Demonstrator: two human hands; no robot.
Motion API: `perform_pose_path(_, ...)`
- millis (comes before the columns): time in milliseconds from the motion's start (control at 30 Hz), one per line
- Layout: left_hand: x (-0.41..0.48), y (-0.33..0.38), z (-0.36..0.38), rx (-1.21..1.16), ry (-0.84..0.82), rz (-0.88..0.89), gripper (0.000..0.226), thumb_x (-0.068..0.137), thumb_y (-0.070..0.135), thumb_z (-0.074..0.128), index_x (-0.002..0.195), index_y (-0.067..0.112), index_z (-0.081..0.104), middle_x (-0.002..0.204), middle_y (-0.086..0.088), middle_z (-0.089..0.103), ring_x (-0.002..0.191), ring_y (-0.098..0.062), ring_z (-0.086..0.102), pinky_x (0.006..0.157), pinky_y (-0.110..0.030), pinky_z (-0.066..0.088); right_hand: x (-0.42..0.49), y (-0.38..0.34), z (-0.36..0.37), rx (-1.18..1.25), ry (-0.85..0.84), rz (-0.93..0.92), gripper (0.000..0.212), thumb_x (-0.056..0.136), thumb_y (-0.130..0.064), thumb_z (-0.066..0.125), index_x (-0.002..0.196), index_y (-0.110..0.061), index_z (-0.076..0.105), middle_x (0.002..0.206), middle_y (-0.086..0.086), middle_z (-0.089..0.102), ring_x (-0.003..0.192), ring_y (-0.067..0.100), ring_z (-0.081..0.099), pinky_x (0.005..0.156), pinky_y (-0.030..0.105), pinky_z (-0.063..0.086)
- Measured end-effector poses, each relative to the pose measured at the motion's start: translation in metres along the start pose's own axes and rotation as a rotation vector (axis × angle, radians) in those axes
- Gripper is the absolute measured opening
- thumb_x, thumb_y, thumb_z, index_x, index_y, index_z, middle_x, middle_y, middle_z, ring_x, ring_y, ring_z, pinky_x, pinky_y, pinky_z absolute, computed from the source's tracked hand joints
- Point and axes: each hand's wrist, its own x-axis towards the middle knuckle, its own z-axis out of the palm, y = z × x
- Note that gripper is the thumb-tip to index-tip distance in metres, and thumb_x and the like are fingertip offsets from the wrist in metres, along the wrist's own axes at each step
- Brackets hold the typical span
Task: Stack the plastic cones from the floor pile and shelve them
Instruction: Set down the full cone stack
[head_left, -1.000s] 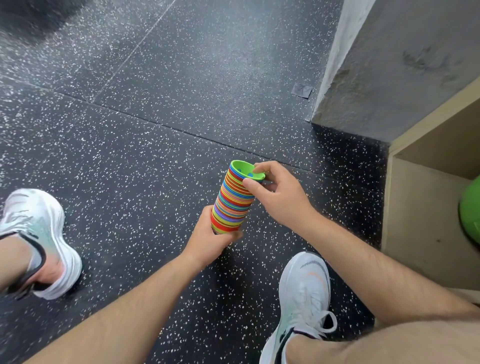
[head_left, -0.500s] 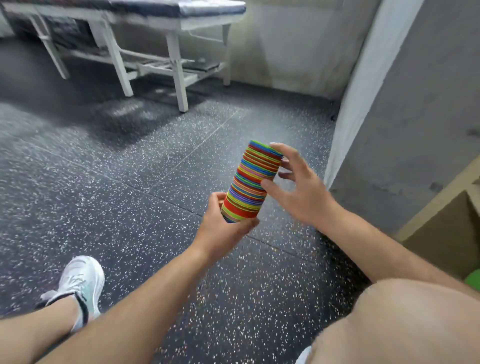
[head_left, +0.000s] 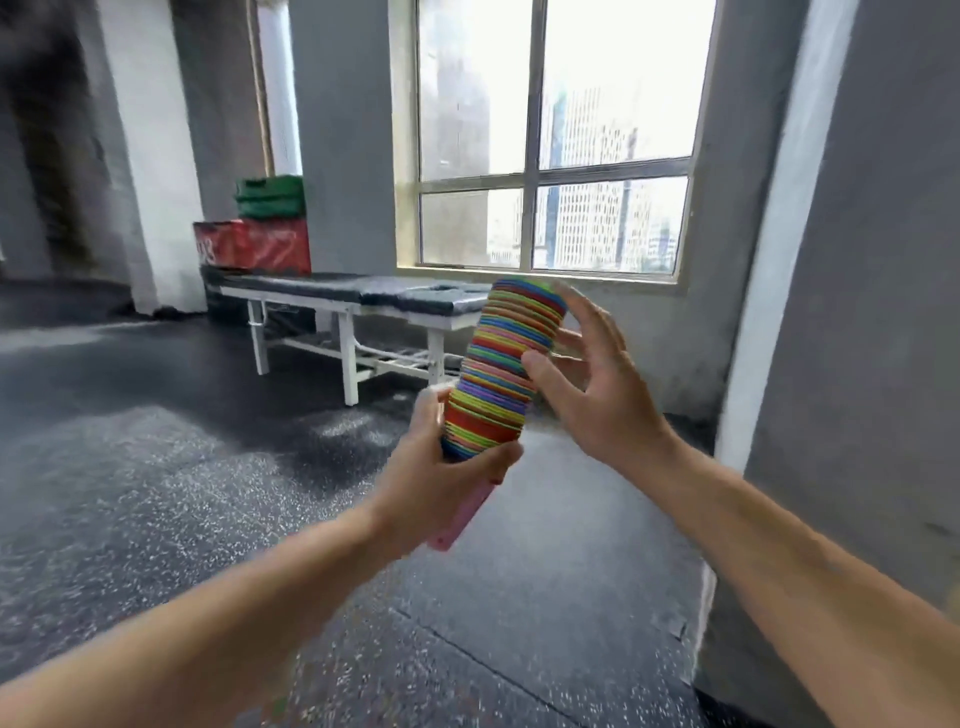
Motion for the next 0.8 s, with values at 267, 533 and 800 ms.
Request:
perform_pose_path(267, 0.036, -0.057, -0.023, -0.006, -0.026, -0.067, 0.077, 0.075, 0.033, 0.093, 0.129, 0.048, 0.039, 0.110, -0.005, 0.073, 0.092, -0.023, 0.077, 0.084, -0.045, 0.064, 0.009, 0.051, 0.031, -0.141, -0.087, 0.046, 0.065, 0.095, -0.036, 0.066, 0.150, -0.039, 0.032, 0.139, -0.013, 0.041, 0.124, 0.003, 0.053, 0.100, 0.033, 0.053)
perform_pose_path(533, 0.098, -0.124, -0.015, -0.056, -0.064, -0.191, 0.076, 0.074, 0.022, 0.091, 0.129, 0.039, 0.042, 0.101, -0.011, 0.076, 0.080, -0.024, 0.078, 0.071, -0.033, 0.064, 0.018, 0.140, 0.048, -0.313, -0.206, 0.122, 0.092, 0.085, -0.016, 0.077, 0.157, -0.025, 0.021, 0.145, -0.004, 0.038, 0.127, 0.005, 0.046, 0.104, 0.022, 0.045)
perform_pose_path(800, 0.170, -0.161, 0.026, -0.166, -0.240, -0.320, 0.081, 0.058, 0.045, 0.095, 0.126, 0.048, 0.052, 0.103, -0.013, 0.079, 0.090, -0.036, 0.077, 0.080, -0.048, 0.064, 0.023, 0.220, 0.028, -0.622, -0.164, 0.203, 0.113, 0.078, -0.035, 0.084, 0.160, -0.028, 0.007, 0.144, 0.002, 0.028, 0.125, 0.021, 0.049, 0.100, 0.035, 0.046)
